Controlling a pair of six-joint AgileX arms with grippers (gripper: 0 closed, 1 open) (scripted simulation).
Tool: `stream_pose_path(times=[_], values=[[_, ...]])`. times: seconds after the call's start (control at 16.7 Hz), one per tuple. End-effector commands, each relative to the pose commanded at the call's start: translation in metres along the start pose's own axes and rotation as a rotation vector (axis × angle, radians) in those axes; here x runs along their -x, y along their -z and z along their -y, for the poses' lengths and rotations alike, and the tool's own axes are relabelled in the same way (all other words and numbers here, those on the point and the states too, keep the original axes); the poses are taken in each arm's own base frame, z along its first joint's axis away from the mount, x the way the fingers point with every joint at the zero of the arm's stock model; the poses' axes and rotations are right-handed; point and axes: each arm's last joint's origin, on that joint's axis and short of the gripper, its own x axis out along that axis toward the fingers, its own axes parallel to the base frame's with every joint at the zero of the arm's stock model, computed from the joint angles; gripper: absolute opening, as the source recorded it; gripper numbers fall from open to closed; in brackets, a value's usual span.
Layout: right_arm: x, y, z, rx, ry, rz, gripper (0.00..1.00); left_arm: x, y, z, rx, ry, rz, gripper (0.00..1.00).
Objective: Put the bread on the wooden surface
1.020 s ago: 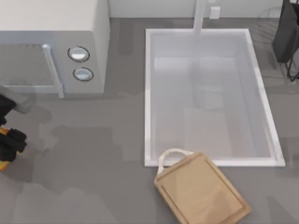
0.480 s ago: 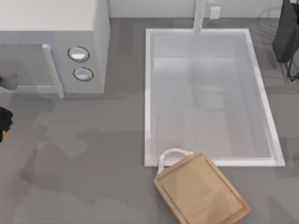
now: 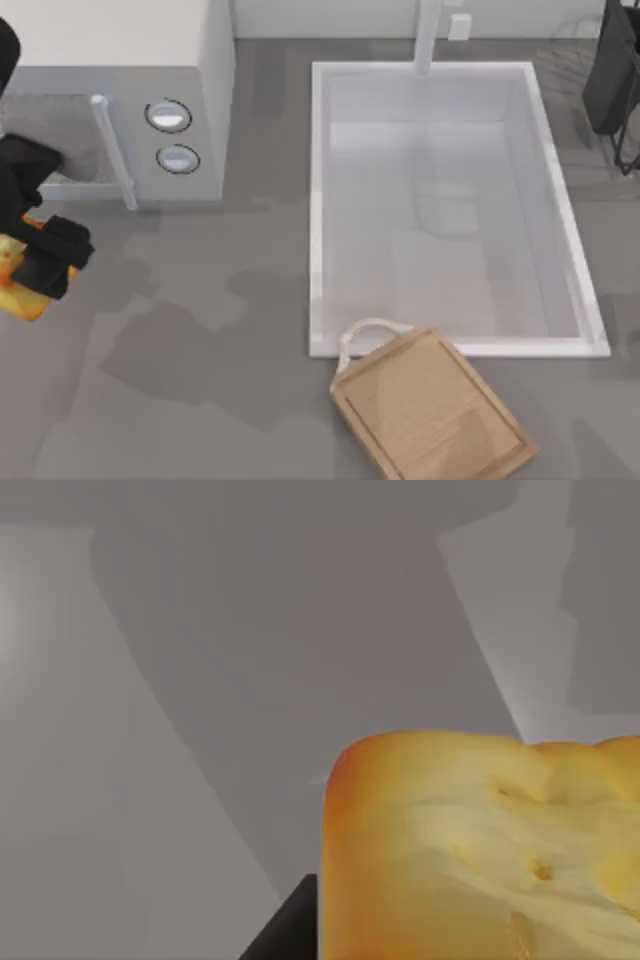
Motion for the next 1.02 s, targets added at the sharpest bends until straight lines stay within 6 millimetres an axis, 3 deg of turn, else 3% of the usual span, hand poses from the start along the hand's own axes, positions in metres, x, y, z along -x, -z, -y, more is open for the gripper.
stream_pose_path(times=[0.18,0.48,0.78,1.02], values=[[0.000,0.000,0.000,0.000,0.000,0.000,1.00,-0.005,-0.030,0.047,0.051,0.045,-0.001,0.00],[0.000,0.000,0.000,0.000,0.000,0.000,1.00,-0.025,-0.074,0.146,0.233,0.087,-0.085,0.00],[0.000,0.000,0.000,0.000,0.000,0.000,1.00,-0.044,-0.092,0.245,0.425,0.025,-0.134,0.00],[0.000,0.000,0.000,0.000,0.000,0.000,1.00,-0.048,-0.097,0.301,0.495,-0.030,-0.075,0.00]])
